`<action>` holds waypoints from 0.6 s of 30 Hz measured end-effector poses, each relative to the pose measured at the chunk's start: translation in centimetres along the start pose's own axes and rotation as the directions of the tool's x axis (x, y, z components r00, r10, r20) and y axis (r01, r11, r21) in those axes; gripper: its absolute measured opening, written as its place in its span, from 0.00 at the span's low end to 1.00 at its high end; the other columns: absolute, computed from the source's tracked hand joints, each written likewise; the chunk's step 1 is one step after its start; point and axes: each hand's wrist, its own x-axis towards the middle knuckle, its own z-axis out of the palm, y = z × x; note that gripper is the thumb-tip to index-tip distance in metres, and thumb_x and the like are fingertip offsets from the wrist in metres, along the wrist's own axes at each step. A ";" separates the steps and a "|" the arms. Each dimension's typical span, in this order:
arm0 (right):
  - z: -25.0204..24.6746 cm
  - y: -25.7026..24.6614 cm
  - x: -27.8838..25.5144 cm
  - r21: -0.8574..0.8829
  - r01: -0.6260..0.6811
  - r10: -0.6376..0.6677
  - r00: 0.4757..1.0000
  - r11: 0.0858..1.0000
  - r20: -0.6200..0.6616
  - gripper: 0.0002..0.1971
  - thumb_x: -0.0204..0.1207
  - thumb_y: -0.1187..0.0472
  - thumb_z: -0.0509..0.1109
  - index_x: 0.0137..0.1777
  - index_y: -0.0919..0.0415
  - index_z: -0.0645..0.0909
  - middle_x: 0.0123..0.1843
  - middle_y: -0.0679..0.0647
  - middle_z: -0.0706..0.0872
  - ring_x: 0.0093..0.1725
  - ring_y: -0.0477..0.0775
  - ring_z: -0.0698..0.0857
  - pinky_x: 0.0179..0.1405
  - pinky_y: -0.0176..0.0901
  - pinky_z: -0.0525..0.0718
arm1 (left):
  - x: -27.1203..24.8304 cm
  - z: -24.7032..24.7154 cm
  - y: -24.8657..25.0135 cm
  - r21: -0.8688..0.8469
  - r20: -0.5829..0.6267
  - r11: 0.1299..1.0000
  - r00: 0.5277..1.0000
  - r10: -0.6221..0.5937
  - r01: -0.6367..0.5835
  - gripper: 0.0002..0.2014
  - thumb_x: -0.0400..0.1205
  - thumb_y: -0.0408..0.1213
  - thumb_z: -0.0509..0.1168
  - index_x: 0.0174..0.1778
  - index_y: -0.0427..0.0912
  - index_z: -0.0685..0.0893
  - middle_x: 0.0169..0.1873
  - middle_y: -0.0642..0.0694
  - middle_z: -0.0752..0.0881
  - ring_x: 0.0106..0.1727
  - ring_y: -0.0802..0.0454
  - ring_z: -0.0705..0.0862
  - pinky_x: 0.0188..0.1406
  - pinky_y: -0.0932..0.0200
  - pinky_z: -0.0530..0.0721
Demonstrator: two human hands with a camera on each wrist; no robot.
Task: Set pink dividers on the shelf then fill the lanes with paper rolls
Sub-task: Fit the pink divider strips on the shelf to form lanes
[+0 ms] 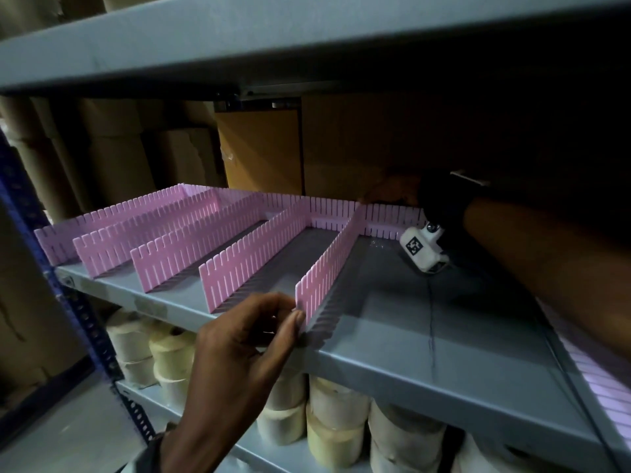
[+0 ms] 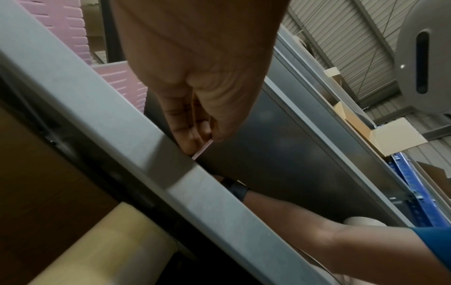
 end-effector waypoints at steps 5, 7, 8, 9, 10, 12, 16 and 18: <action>1.0 -1.1 -1.0 -0.169 0.041 -0.051 0.997 0.985 -0.052 0.12 0.82 0.58 0.69 0.36 0.54 0.77 0.29 0.49 0.79 0.26 0.46 0.77 0.24 0.34 0.77 | -0.6 0.2 -0.3 0.016 0.003 1.000 1.000 0.000 0.000 0.03 0.79 0.37 0.74 0.46 0.49 0.91 0.37 0.55 0.92 0.36 0.56 0.92 0.37 0.57 0.89; 0.9 -1.2 -1.5 -0.185 0.052 -0.058 0.998 0.981 -0.029 0.09 0.82 0.58 0.68 0.41 0.59 0.81 0.36 0.57 0.82 0.33 0.53 0.82 0.33 0.41 0.82 | -0.7 0.1 -0.3 0.051 -0.007 0.999 1.000 0.007 -0.007 0.04 0.79 0.38 0.74 0.48 0.51 0.91 0.39 0.58 0.92 0.38 0.57 0.92 0.37 0.56 0.90; 1.0 -1.1 -1.6 -0.198 0.064 -0.069 0.997 0.978 -0.018 0.07 0.82 0.60 0.68 0.47 0.63 0.83 0.44 0.63 0.85 0.40 0.59 0.86 0.41 0.46 0.87 | -0.8 0.0 -0.4 0.069 -0.027 0.998 1.000 0.009 -0.007 0.05 0.79 0.39 0.74 0.48 0.52 0.91 0.40 0.60 0.92 0.38 0.58 0.92 0.36 0.56 0.90; 1.0 -1.2 -1.7 -0.208 0.085 -0.090 0.996 0.974 -0.012 0.08 0.82 0.61 0.68 0.53 0.67 0.84 0.51 0.66 0.86 0.48 0.64 0.87 0.49 0.51 0.88 | -0.8 0.0 -0.5 0.092 -0.050 0.996 0.999 0.009 -0.005 0.05 0.79 0.40 0.75 0.48 0.53 0.91 0.40 0.60 0.92 0.38 0.59 0.92 0.34 0.56 0.89; 1.2 -1.2 -1.8 -0.212 0.110 -0.117 0.993 0.971 -0.022 0.08 0.83 0.62 0.68 0.55 0.66 0.83 0.51 0.64 0.86 0.49 0.62 0.86 0.50 0.48 0.88 | -0.8 -0.1 -0.5 0.120 -0.057 0.993 0.998 0.020 -0.013 0.04 0.78 0.40 0.75 0.47 0.53 0.91 0.40 0.60 0.91 0.37 0.60 0.91 0.32 0.57 0.88; 1.5 -1.2 -1.8 -0.252 0.136 -0.153 0.987 0.958 -0.049 0.02 0.83 0.62 0.68 0.48 0.56 0.79 0.40 0.51 0.81 0.37 0.49 0.80 0.35 0.34 0.79 | -1.1 -0.4 -0.9 0.175 -0.031 0.984 0.999 0.029 -0.023 0.03 0.78 0.41 0.75 0.46 0.53 0.91 0.40 0.59 0.90 0.37 0.59 0.89 0.31 0.58 0.86; 1.7 -1.6 -1.1 -0.300 0.080 -0.118 0.987 0.951 -0.109 0.10 0.83 0.58 0.67 0.39 0.56 0.77 0.35 0.51 0.78 0.33 0.50 0.77 0.33 0.37 0.74 | -1.7 -0.5 -1.5 0.236 0.029 0.971 0.999 0.038 -0.044 0.02 0.78 0.41 0.76 0.42 0.48 0.93 0.44 0.57 0.90 0.44 0.55 0.89 0.42 0.53 0.88; 2.0 -1.6 -0.7 -0.311 0.094 -0.135 0.984 0.946 -0.113 0.03 0.83 0.60 0.68 0.49 0.57 0.81 0.45 0.55 0.83 0.43 0.55 0.81 0.38 0.37 0.77 | -1.9 -0.4 -1.7 0.252 0.025 0.967 0.999 0.036 -0.042 0.03 0.78 0.40 0.76 0.42 0.47 0.94 0.46 0.56 0.90 0.47 0.56 0.89 0.45 0.53 0.88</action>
